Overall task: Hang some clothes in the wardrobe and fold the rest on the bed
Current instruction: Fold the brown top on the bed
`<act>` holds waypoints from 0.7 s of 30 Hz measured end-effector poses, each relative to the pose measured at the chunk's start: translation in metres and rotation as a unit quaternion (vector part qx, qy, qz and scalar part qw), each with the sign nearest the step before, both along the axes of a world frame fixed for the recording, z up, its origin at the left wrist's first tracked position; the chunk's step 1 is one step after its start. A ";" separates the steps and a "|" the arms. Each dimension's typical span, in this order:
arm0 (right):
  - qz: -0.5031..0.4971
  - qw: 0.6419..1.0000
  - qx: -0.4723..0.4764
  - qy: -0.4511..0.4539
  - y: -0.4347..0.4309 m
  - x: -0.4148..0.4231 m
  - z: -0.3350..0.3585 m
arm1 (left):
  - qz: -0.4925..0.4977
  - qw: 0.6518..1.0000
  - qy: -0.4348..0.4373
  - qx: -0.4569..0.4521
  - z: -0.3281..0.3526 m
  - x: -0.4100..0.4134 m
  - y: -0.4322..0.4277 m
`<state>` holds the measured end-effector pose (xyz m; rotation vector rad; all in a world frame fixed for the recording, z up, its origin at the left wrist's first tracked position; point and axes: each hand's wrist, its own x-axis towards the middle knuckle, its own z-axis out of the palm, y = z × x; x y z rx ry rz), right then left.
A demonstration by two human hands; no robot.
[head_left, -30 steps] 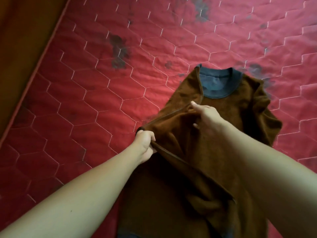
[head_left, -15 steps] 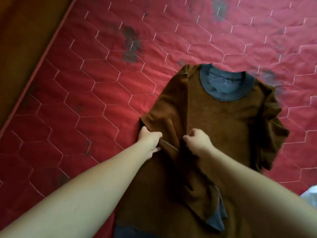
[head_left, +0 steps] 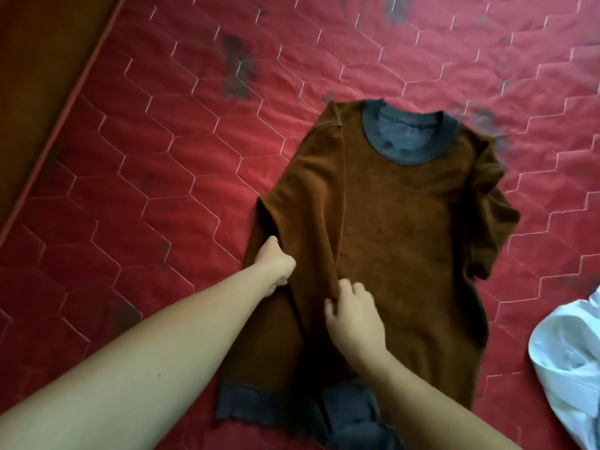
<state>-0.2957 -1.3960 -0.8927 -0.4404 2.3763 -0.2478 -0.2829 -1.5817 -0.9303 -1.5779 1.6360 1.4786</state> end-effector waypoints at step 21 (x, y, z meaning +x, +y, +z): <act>-0.354 0.862 -0.178 -0.316 0.027 0.008 -0.020 | -0.022 0.993 0.060 0.102 0.006 0.047 0.017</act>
